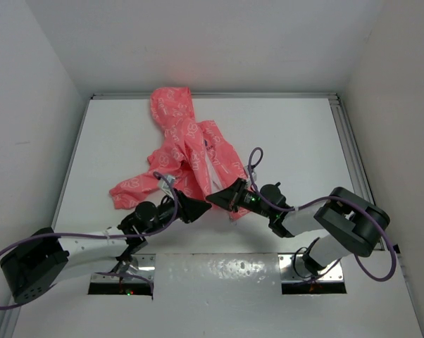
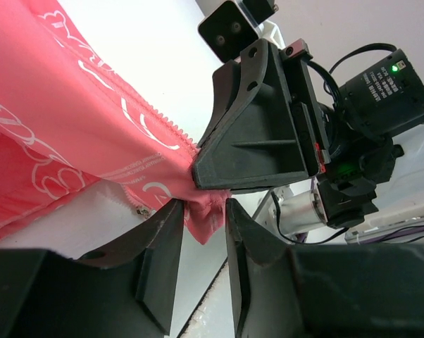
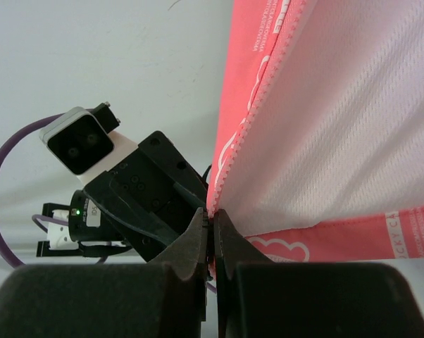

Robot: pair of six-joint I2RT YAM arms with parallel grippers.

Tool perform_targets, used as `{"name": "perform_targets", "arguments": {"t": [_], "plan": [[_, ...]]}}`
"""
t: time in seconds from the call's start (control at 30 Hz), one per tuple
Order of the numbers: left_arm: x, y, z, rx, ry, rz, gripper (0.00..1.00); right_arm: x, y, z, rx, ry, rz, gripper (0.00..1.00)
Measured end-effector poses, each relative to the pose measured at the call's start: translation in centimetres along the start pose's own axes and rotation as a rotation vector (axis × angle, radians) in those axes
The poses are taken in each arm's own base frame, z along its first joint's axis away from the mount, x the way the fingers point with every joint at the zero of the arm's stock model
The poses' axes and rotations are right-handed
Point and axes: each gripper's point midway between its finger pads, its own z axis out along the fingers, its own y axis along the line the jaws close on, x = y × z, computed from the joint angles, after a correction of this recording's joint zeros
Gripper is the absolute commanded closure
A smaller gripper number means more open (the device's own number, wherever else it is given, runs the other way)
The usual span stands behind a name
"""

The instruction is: Zip up the jacket

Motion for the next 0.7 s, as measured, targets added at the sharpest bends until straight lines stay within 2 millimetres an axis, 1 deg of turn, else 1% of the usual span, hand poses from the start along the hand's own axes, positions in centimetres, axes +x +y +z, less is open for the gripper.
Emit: {"name": "perform_targets", "arguments": {"t": [0.13, 0.33, 0.37, 0.53, 0.7], "plan": [[-0.11, -0.01, -0.18, 0.002, -0.008, 0.001, 0.7, 0.0, -0.2, -0.15, 0.005, 0.0, 0.004, 1.0], [-0.13, 0.08, -0.16, -0.003, -0.01, 0.0, 0.73, 0.1, -0.19, -0.18, 0.004, 0.006, 0.006, 1.0], [-0.06, 0.15, -0.12, -0.004, -0.008, 0.0, 0.76, 0.12, -0.17, -0.18, 0.004, 0.007, 0.007, 1.0], [0.39, 0.51, 0.07, -0.014, 0.008, 0.0, 0.83, 0.07, -0.18, -0.18, 0.004, 0.006, 0.007, 1.0], [0.19, 0.28, 0.17, -0.005, 0.002, 0.004, 1.0, -0.05, -0.23, -0.19, 0.005, 0.002, 0.008, 1.0]]}}
